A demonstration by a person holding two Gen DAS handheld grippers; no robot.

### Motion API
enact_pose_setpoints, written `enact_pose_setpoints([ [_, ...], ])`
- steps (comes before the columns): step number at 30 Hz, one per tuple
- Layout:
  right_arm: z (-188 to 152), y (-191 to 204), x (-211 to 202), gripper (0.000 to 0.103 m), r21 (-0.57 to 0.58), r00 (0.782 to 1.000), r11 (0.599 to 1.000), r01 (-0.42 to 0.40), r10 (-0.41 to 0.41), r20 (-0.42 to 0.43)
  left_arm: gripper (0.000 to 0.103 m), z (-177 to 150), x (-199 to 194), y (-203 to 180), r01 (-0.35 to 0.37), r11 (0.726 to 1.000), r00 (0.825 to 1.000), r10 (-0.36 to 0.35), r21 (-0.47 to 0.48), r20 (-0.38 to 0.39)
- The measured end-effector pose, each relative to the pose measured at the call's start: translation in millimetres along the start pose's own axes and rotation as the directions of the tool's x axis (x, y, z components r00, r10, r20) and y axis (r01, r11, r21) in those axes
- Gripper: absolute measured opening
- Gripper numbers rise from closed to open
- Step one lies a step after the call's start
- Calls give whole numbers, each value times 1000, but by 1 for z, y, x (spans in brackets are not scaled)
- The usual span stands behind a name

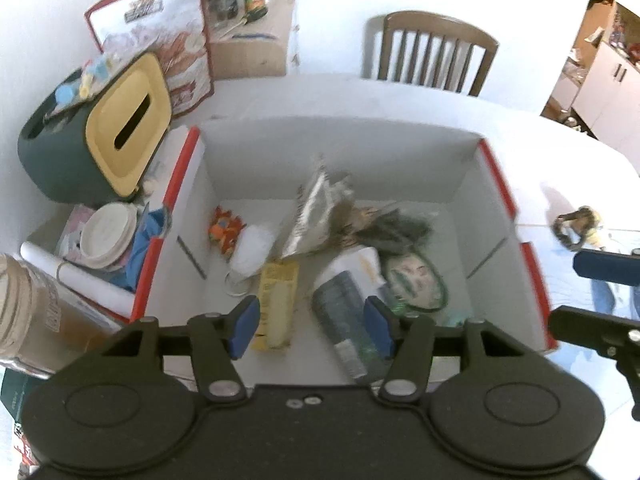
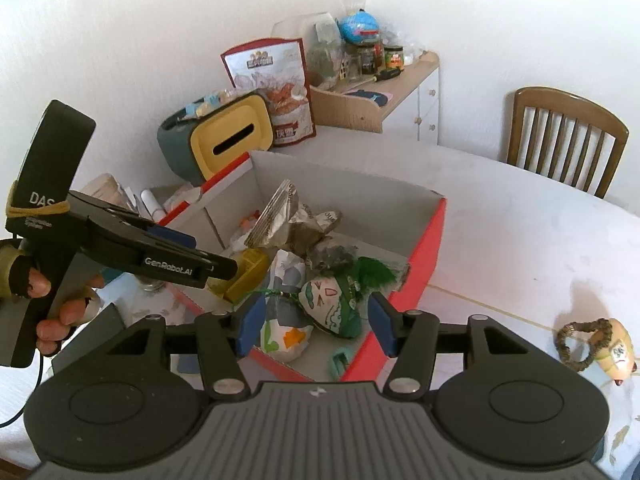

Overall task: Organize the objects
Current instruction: 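Open both tools to drop the roller and clip into the box, then move both tools back over the table toward the yellow plush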

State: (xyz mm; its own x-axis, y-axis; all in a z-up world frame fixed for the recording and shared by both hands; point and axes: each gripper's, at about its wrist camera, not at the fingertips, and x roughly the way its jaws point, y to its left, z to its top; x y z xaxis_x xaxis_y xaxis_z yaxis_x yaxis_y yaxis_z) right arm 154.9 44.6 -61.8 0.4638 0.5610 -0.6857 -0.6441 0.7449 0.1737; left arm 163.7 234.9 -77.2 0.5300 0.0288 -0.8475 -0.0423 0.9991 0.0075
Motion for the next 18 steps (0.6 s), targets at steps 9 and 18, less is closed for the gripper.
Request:
enact_pose_setpoints([
  [9,-9,-28,-45,63,45,997,999,-9,5,71,63,0,-32,-35,20,999,998,-21,27,60],
  [18,-30,-62,-96,74,59,990,998,29,-37,136,75,1,-50,-82,43,997,993,-50,68,107],
])
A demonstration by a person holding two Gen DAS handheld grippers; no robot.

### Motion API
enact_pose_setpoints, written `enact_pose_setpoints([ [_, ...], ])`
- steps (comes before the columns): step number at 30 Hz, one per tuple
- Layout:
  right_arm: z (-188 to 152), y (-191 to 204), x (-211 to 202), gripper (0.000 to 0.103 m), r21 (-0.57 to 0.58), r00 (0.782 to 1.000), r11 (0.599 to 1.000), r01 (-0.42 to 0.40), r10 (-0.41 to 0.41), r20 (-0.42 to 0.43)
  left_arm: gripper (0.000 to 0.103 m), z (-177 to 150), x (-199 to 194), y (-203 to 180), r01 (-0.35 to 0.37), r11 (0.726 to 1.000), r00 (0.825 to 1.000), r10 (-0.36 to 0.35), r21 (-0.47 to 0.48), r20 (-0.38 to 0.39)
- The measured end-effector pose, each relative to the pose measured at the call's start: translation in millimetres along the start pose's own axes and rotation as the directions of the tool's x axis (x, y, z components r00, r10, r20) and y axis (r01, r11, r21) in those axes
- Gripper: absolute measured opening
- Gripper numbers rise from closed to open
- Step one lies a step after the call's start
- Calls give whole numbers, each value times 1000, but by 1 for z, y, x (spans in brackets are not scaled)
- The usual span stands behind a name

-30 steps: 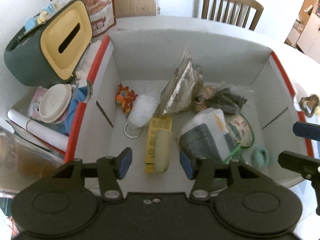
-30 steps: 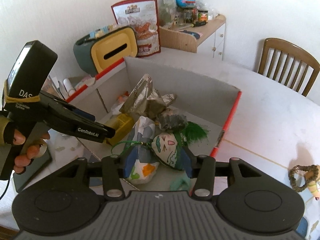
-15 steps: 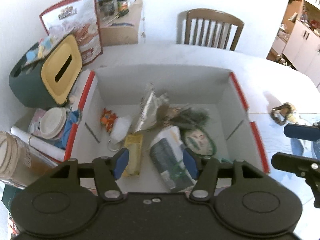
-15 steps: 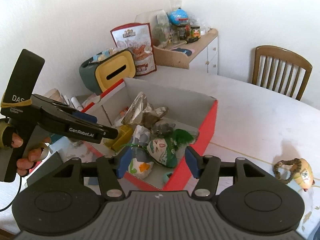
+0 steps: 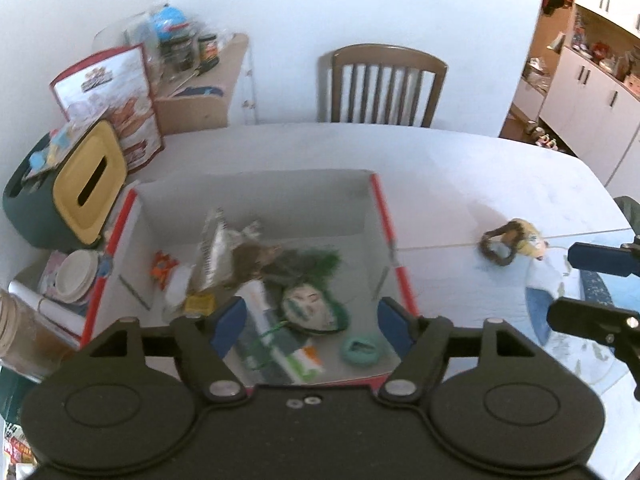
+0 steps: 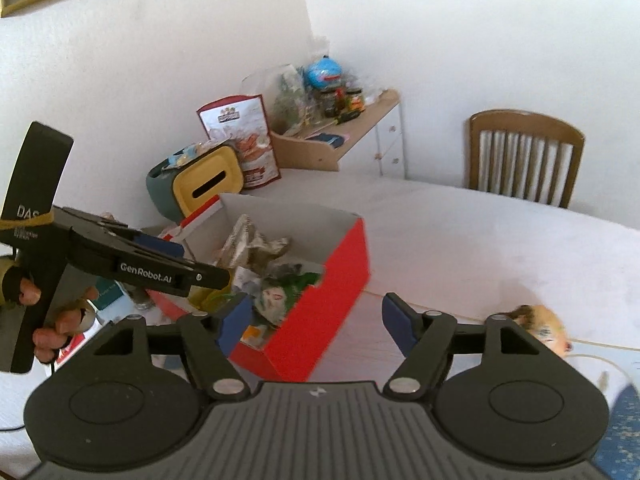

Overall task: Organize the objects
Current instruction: 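Move both tools back over the table toward the yellow plush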

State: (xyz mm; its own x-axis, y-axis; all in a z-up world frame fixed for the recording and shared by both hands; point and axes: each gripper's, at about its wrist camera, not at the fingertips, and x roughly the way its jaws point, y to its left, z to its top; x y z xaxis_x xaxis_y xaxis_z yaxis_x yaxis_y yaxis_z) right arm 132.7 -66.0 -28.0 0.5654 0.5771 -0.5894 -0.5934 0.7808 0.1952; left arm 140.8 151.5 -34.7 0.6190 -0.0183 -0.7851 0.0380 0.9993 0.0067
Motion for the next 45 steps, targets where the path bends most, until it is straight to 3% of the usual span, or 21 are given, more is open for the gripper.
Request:
enact_pose_setpoints([
  [10,-27,-60,-47,78,50,997,996,79,-79,16,86,1,1,-60,34,998,999,-35,52,22],
  [14,-34,-86,-57,78,56,992,991,125,-125,10,98,1,6,-85,36,997,999,-39,74,31],
  [22,-39,-138,-69,78,70,981,978,194,-195,1,102,7,19,-129,78,992,996,-82,95,44],
  [28,-42,-175,-62,78,75,973,970,230,-229,-25,102,13,39,-160,97,991,994,-100,89,33],
  [45,-53,-227,-5,78,-54,981,985,165,-169,-97,102,24,103,-209,98,990,995,-101,99,26],
])
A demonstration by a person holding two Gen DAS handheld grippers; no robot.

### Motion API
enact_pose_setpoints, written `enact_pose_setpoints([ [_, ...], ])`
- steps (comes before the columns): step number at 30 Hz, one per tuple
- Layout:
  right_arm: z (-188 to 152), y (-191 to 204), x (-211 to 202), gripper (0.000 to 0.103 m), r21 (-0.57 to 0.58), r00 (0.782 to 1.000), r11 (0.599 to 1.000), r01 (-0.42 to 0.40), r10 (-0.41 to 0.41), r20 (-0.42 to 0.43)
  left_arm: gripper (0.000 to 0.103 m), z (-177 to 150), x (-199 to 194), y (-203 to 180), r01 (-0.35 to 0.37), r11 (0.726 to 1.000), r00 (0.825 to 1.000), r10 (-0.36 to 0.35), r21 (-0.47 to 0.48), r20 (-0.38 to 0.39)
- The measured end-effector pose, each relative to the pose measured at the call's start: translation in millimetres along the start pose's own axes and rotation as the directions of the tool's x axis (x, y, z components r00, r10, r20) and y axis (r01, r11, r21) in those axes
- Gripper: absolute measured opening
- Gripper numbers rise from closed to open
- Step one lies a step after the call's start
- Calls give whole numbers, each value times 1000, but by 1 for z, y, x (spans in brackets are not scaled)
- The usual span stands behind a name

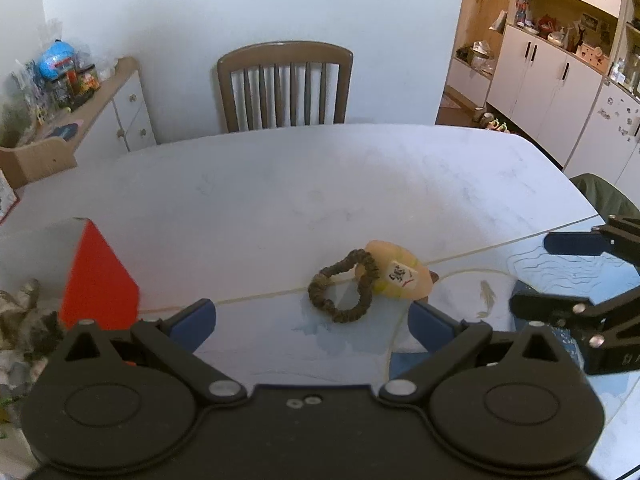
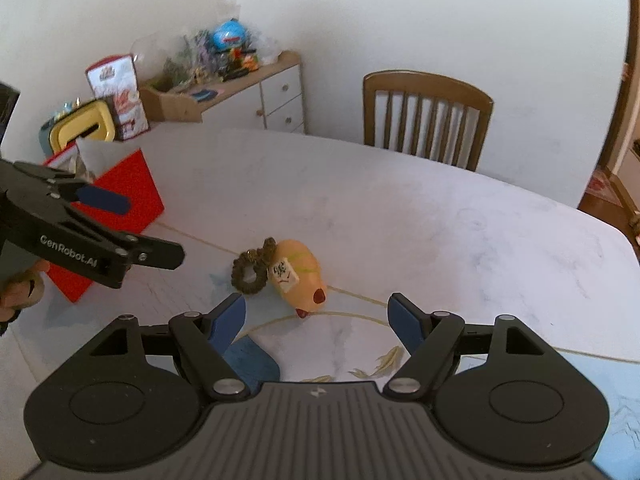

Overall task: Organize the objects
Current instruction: 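Move both tools back over the table toward the yellow plush, then grasp the yellow plush with the right tool while the left tool grasps its brown rope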

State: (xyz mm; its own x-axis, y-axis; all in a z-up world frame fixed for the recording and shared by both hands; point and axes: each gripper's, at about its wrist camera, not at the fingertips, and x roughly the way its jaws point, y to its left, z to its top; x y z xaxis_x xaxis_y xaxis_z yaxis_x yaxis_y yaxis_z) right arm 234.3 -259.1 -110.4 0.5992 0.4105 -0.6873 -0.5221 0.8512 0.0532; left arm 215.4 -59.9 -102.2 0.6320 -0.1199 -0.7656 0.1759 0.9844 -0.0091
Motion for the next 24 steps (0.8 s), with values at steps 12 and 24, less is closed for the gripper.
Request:
enact_pose_setpoints([
  [12,10,-16,49,78,17,996,997,-79,80,-49,101,-7,51,-8,5,996,999,-2,91,-33],
  [24,21,-15,92,76,35,983,988,-148,150,-108,89,-8,93,-2,36,996,997,-30,84,-77],
])
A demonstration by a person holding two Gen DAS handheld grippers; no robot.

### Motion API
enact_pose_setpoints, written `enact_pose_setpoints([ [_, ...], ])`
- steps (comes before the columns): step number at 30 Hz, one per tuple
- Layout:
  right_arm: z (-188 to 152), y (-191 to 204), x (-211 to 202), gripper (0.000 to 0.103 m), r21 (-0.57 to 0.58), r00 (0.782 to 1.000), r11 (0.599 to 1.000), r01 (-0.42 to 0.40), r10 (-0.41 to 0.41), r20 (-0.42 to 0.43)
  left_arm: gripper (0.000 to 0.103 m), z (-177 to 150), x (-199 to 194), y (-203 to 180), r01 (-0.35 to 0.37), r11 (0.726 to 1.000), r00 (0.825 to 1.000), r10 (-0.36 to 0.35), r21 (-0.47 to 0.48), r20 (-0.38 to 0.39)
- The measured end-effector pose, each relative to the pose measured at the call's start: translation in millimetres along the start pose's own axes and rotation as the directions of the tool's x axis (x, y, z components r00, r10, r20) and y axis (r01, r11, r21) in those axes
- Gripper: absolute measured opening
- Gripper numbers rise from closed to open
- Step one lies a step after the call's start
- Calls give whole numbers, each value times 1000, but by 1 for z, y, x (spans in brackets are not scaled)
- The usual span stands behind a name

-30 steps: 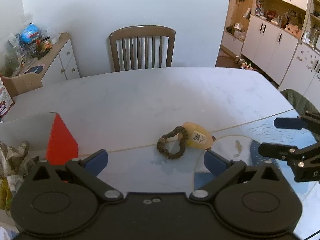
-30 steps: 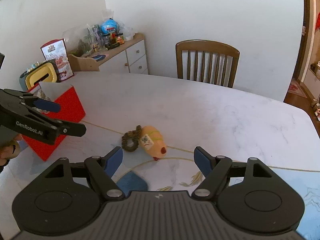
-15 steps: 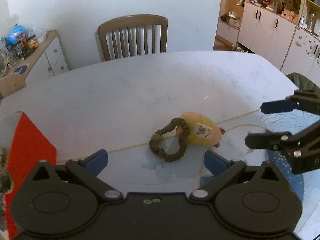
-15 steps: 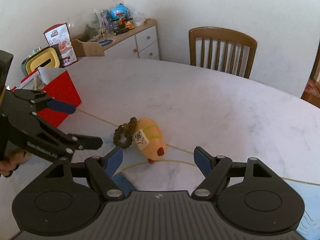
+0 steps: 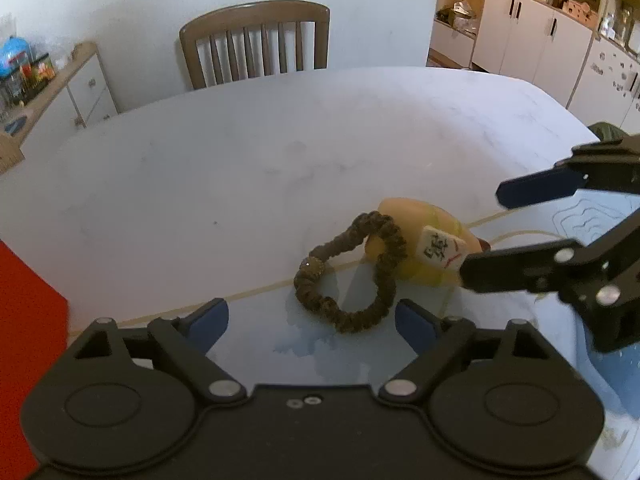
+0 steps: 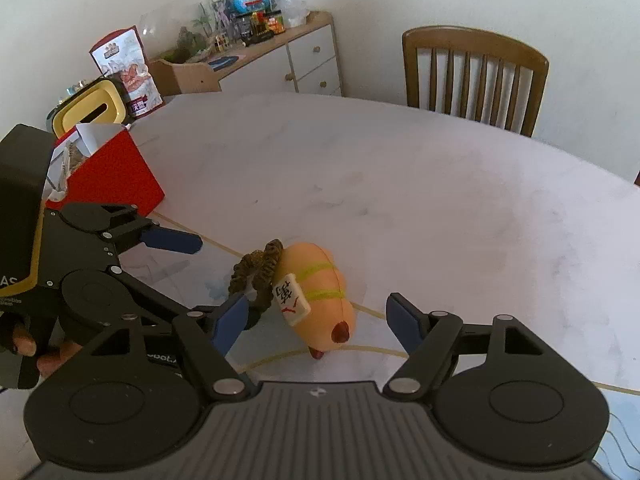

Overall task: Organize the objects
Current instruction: 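Grasp the yellow plush with the right tool while the left tool grasps its brown rope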

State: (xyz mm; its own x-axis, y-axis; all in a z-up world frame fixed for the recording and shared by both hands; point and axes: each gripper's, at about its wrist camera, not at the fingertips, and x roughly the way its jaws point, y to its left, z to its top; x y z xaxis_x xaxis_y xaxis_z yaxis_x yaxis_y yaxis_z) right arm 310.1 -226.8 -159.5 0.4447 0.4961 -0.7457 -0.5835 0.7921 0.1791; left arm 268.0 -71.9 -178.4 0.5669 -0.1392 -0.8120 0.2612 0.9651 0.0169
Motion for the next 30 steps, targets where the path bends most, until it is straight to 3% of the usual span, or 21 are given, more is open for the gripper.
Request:
enact_pose_setpoints([
  [3,2,-3,10,70,20,1000,1000,-15,15,-16,87,1,4,-1,20,1000,1000,-20,2,-3],
  [5,3,-6,14,66,35,1000,999,-19,20,-14,79,3,7,-1,19,1000,1000,-18,3,-8],
  [10,1,-15,22,64,98,999,994,-50,52,-14,70,4,9,2,34,999,999,-34,-22,-3],
  [14,-2,-16,26,56,134,996,988,-78,82,-20,43,5,6,4,69,997,998,-69,-24,5],
  [20,-4,-10,26,50,142,998,988,-65,67,-10,17,6,5,3,93,995,996,-93,-37,-3],
  [30,-13,6,-2,45,203,999,978,-41,34,36,14,4,-18,3,85,994,996,-85,-63,6],
])
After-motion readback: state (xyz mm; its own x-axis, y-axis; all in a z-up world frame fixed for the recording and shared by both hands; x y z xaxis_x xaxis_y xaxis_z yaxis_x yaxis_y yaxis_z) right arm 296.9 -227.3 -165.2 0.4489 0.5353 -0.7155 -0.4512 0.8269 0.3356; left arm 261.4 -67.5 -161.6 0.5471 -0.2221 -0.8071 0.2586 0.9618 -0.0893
